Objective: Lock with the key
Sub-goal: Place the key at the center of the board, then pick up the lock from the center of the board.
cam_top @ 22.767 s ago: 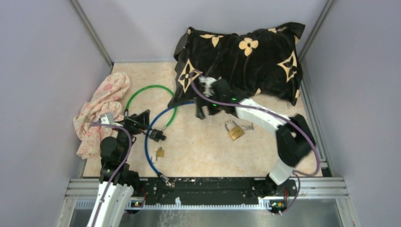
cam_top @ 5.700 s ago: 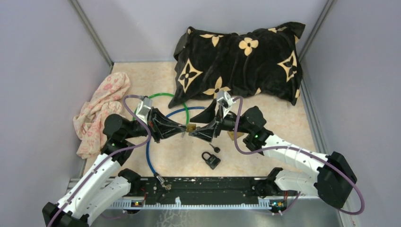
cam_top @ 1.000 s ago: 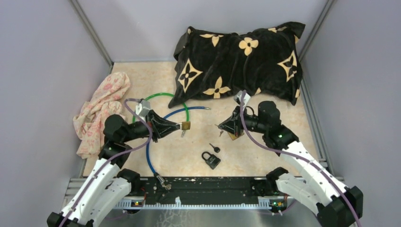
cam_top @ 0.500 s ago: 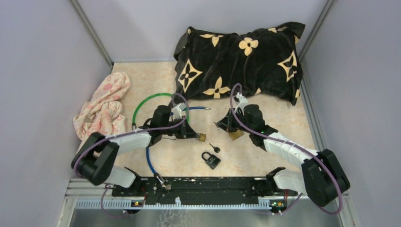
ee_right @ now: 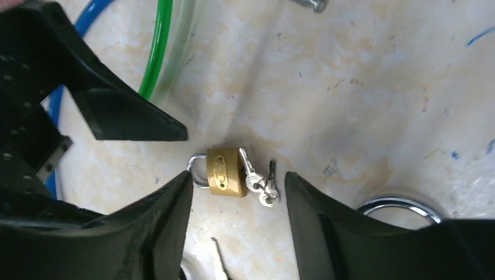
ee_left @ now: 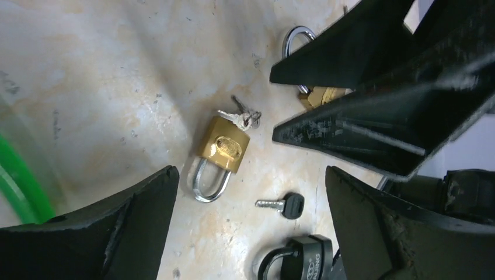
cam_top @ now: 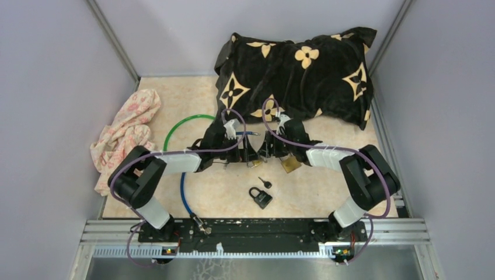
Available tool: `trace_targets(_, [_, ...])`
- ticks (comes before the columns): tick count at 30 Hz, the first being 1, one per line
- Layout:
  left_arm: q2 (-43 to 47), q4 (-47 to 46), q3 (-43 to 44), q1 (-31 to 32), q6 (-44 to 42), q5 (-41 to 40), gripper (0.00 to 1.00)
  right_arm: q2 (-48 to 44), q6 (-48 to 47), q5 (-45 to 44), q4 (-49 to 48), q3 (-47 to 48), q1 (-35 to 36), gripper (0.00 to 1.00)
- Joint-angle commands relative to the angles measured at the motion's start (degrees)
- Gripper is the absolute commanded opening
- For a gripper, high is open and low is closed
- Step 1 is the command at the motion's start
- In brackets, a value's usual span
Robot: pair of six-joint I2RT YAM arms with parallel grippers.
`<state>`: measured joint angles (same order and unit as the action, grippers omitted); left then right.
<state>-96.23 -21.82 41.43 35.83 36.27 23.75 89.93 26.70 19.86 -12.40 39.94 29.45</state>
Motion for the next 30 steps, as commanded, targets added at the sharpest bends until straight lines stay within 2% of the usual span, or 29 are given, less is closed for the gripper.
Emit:
trace_targets(1, [8.06, 1.29, -2.03, 0.26, -6.99, -6.72, 0.99, -1.80, -6.34, -5.28, 8.39, 7.62, 0.35, 0.67])
trace_targets(2, [11.35, 1.56, -2.44, 0.21, -9.46, -7.14, 0.99, -2.63, -6.93, -7.39, 10.30, 8.74, 0.78, 0.79])
trace_targets(3, [14.83, 2.01, -2.93, 0.06, -11.91, -7.86, 0.99, -3.45, -7.58, -9.53, 11.90, 9.91, 1.49, 0.85])
trace_targets(6, [26.50, 8.48, -4.46, -1.50, -17.62, -11.95, 0.99, -4.06, -8.53, -16.99, 16.32, 13.23, 5.93, 0.86])
trace_targets(8, [33.51, 15.31, -5.56, -4.16, -18.95, -17.50, 0.99, -2.41, -7.25, -20.63, 17.68, 15.46, 9.17, 0.84])
trace_targets(11, [42.62, 25.99, -7.76, -12.69, -16.06, -26.58, 0.99, 2.25, -3.97, -25.18, 19.09, 20.84, 13.79, 0.78])
trace_targets(14, [52.60, 30.71, -11.30, -20.13, -13.82, -30.19, 0.99, 8.88, -1.45, -29.27, 19.84, 27.27, 17.41, 0.76])
trace_targets(18, [63.66, 34.23, -13.26, -22.64, -13.06, -31.29, 0.99, 18.92, 0.47, -29.30, 23.46, 36.10, 18.77, 0.71])
trace_targets(23, [68.30, 35.61, -12.16, -22.74, -13.13, -31.98, 0.99, 27.81, 0.05, -31.08, 27.40, 42.89, 18.93, 0.63])
trace_targets(26, [68.92, 34.29, -11.90, -22.74, -13.45, -32.19, 0.99, 32.69, -1.57, -30.78, 28.47, 46.68, 19.57, 0.52])
trace_targets(28, [69.20, 33.83, -11.82, -22.74, -13.86, -32.28, 0.99, 35.70, -2.12, -30.76, 31.09, 49.56, 19.68, 0.39])
trace_targets(30, [69.53, 33.89, -11.66, -22.74, -15.21, -32.46, 0.99, 36.71, -3.26, -31.97, 32.81, 50.43, 19.84, 0.15])
